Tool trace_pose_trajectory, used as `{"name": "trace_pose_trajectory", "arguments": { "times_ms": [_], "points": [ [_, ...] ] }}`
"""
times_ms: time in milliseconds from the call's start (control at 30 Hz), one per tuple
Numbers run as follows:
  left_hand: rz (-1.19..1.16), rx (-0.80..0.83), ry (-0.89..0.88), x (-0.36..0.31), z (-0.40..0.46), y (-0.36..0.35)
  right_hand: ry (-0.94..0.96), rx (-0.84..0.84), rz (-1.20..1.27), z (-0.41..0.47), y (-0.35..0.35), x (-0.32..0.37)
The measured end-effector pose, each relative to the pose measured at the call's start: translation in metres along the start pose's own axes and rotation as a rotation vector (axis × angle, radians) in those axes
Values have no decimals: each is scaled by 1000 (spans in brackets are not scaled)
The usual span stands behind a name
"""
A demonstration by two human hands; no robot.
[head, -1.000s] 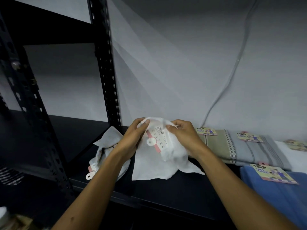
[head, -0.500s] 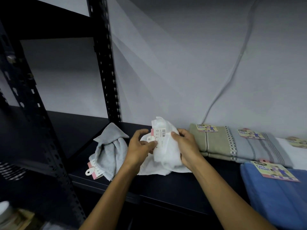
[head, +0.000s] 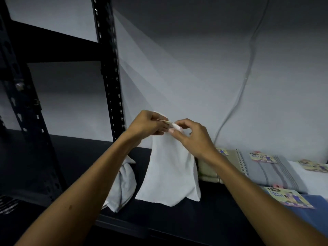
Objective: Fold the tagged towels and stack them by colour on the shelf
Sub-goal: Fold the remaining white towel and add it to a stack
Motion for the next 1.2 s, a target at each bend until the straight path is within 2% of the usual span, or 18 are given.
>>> {"name": "trace_pose_trajectory", "arguments": {
  "times_ms": [200, 300, 467, 600, 667, 767, 967, 1133, 1200],
  "points": [
    [507, -93, -178, -51, 24, 28, 34, 1, -120, 39, 19, 26],
    [561, -92, -251, -65, 29, 39, -24, -14, 14, 54, 28, 33],
    [317, 47, -217, -60, 29, 48, -82, -56, 177, 65, 39, 41],
    [-7, -22, -115, -47, 25, 51, -125, -99, 297, 68, 53, 40],
    [-123, -68, -120, -42, 24, 49, -158, -37, 350, 68, 58, 42],
    [-216, -138, -152, -36, 25, 46, -176, 158, 419, 65, 61, 51],
    [-398, -219, -166, -36, 26, 40, -75, 269, 359, 73, 67, 62],
    [-397, -155, -181, -41, 25, 28, -27, 404, -17, 80, 59, 69],
    [-404, -159, -206, -42, 25, 24, -46, 425, -56, 84, 57, 71]
  ]
}}
Point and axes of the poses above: each hand's wrist, its own z-axis towards the middle knuckle, its own y-axis out of the back of the hand, x = y × z, the point moved 4 cm from there along z, towards the middle knuckle, and after that the axes turned 11 degrees about z, right-handed, at the moved point
